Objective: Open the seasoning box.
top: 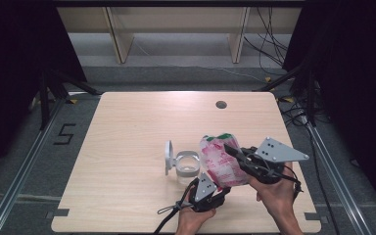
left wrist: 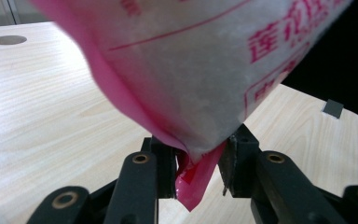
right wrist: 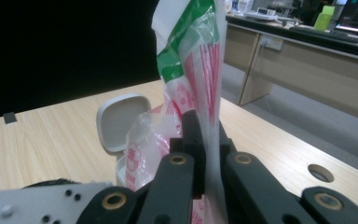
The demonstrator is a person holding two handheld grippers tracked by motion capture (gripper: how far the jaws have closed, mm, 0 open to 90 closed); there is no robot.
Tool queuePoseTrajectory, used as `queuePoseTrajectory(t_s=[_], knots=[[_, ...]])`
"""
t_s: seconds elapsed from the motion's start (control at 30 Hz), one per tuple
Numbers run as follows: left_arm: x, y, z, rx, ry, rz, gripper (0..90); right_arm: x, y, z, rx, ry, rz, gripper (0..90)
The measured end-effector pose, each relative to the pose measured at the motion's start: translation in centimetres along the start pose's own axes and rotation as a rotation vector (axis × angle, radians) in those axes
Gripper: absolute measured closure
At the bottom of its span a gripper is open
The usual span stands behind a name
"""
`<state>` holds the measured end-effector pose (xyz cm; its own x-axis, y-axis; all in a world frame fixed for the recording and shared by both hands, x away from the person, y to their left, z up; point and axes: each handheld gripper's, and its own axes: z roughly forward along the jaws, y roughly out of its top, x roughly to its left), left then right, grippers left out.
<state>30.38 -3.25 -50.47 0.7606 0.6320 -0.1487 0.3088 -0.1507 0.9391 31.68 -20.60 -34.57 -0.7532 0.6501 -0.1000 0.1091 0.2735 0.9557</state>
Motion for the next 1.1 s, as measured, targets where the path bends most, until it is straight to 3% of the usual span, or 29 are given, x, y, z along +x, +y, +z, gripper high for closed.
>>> queuePoseTrajectory(t_s=[0.07,0.1,0.13,0.17,0.2,0.3,0.43,0.47,0.5,0.53,0.6,0.63,0.7,0.73,0.8,0.87,0.93,1.1], knots=[[-0.1,-0.3,-0.1,-0.001,0.011,-0.018,69.7,0.1,0.0,0.4,0.004,-0.001,0.017,90.0],[0.0,-0.5,-0.1,0.002,0.004,-0.017,69.8,0.0,0.0,0.9,-0.003,0.007,-0.002,90.0],[0.3,-0.5,0.2,-0.016,-0.019,0.007,69.9,0.1,-0.1,1.2,0.006,0.004,0.013,90.0],[0.3,-0.6,0.0,-0.004,-0.001,0.008,69.9,0.1,-0.1,1.7,0.002,0.015,0.006,90.0],[0.2,-0.9,-0.1,0.011,0.008,-0.029,70.1,0.0,-0.3,2.4,0.009,0.028,0.034,90.0],[0.2,-0.9,-0.2,0.014,0.008,-0.026,70.5,-0.2,-0.3,2.9,0.003,0.012,0.027,90.0],[0.2,-0.8,0.1,-0.015,-0.004,-0.029,71.2,-0.1,-0.1,3.5,0.016,0.019,0.046,90.0],[0.5,-0.6,0.1,-0.018,-0.008,0.025,71.3,-0.1,0.0,3.7,0.015,0.022,0.037,90.0],[0.4,-0.6,0.4,-0.034,-0.035,0.005,71.5,-0.2,0.3,4.1,0.021,0.0,0.015,90.0],[0.2,-0.7,0.4,-0.024,-0.029,-0.053,71.5,0.0,0.4,4.3,0.03,-0.014,0.043,90.0],[0.2,-0.7,0.4,-0.019,-0.011,-0.051,71.6,-0.1,0.4,4.6,0.025,0.009,0.03,90.0],[0.3,-0.7,0.4,-0.02,-0.014,-0.045,71.7,-0.1,0.4,4.7,0.027,-0.012,0.022,90.0],[0.5,-0.7,0.6,-0.033,-0.018,-0.058,71.9,0.1,0.5,5.1,0.042,-0.001,0.057,90.0],[0.5,-0.7,0.5,-0.024,-0.005,-0.062,71.9,-0.2,0.5,5.3,0.039,-0.003,0.031,90.0],[0.6,-0.6,0.5,-0.03,-0.009,-0.075,72.1,0.1,0.6,5.7,0.049,0.0,0.057,90.0],[0.6,-0.6,0.7,-0.052,-0.028,-0.087,72.2,0.3,0.9,6.1,0.055,-0.008,0.032,90.0],[0.7,-0.5,0.7,-0.058,-0.018,-0.088,72.3,0.4,1.1,6.4,0.064,-0.008,0.024,90.0],[0.8,-0.4,1.0,-0.074,-0.017,-0.093,72.8,0.4,1.2,7.4,0.067,-0.017,0.026,90.0]])
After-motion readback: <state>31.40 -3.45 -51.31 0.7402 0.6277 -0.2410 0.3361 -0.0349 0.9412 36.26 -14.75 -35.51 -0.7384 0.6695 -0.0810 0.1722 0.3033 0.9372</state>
